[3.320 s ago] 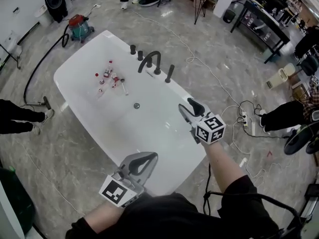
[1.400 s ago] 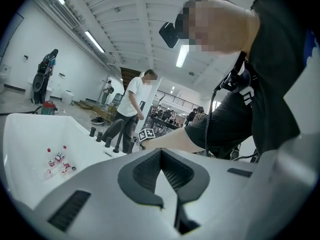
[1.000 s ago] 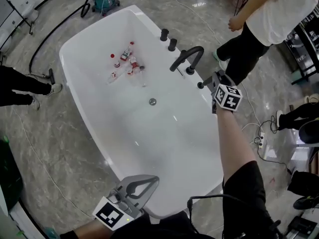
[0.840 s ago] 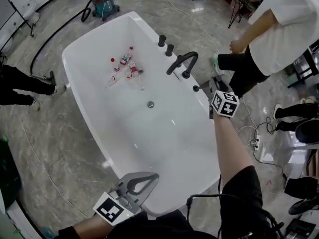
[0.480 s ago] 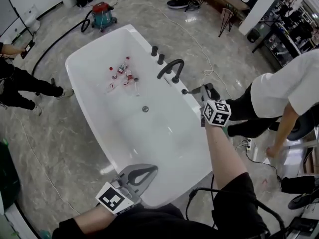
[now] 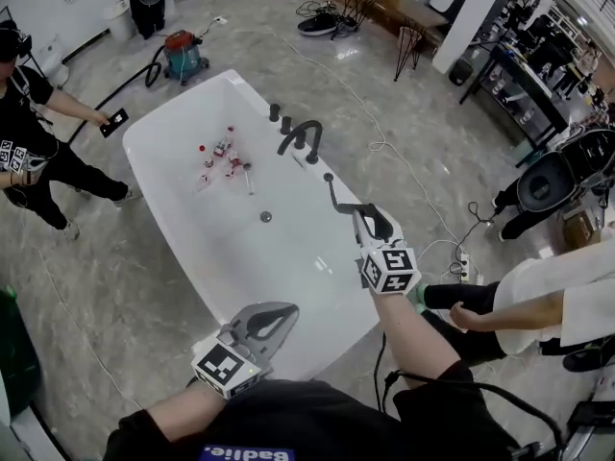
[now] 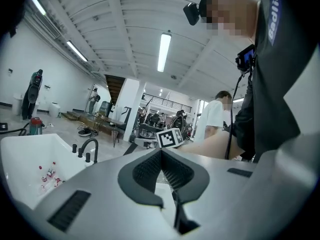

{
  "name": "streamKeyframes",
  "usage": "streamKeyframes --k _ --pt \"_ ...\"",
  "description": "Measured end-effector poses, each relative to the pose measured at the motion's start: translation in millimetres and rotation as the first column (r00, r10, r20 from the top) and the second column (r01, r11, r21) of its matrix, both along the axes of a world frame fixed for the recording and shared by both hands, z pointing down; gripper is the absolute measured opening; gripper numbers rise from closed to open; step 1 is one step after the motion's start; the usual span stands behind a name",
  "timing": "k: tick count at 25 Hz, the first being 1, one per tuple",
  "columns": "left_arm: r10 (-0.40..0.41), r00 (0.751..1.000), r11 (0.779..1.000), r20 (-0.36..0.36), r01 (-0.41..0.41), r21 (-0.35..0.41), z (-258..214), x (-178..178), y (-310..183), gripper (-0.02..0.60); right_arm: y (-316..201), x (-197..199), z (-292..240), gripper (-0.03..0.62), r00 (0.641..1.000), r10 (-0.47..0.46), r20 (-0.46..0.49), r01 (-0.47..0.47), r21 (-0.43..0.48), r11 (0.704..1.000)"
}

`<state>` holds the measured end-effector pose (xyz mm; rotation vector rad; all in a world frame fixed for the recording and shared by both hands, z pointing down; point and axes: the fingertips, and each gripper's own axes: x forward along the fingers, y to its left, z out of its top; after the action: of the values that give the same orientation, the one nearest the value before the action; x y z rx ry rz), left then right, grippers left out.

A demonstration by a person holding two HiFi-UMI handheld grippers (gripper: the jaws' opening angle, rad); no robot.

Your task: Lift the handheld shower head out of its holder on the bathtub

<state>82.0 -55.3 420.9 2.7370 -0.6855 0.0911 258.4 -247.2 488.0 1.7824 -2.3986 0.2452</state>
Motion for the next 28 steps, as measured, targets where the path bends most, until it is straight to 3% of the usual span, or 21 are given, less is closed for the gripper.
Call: streamKeyframes --k 4,8,16,23,28 --pt "0.033 0.999 0.999 -0.031 -0.032 0.030 -13 18 17 0.000 51 -4 -20 0.129 1.000 -0.018 0.002 0.018 0.023 1.000" --pt "0.069 0.998 0.997 0.008 -0.069 0.039 -22 21 24 0.000 92 -10 -46 0.129 1.000 -0.017 -0.026 0.018 0.052 0.998" --pt "0.166 0.985 0.983 -0.041 -0.162 0.089 -43 31 39 0.000 168 -24 -87 0.129 1.000 0.002 -0.016 0.000 0.098 0.995" --pt "0.210 0.977 0.976 -0.016 -0.209 0.062 -46 36 45 0.000 212 -44 -103 0.129 0.999 -0.036 0.007 0.035 0.121 0.992" --pt "0.239 0.971 0.969 -0.003 -0.239 0.058 -53 40 54 0.000 247 -65 -105 0.129 0.995 -0.078 -0.061 0.086 0.130 0.988"
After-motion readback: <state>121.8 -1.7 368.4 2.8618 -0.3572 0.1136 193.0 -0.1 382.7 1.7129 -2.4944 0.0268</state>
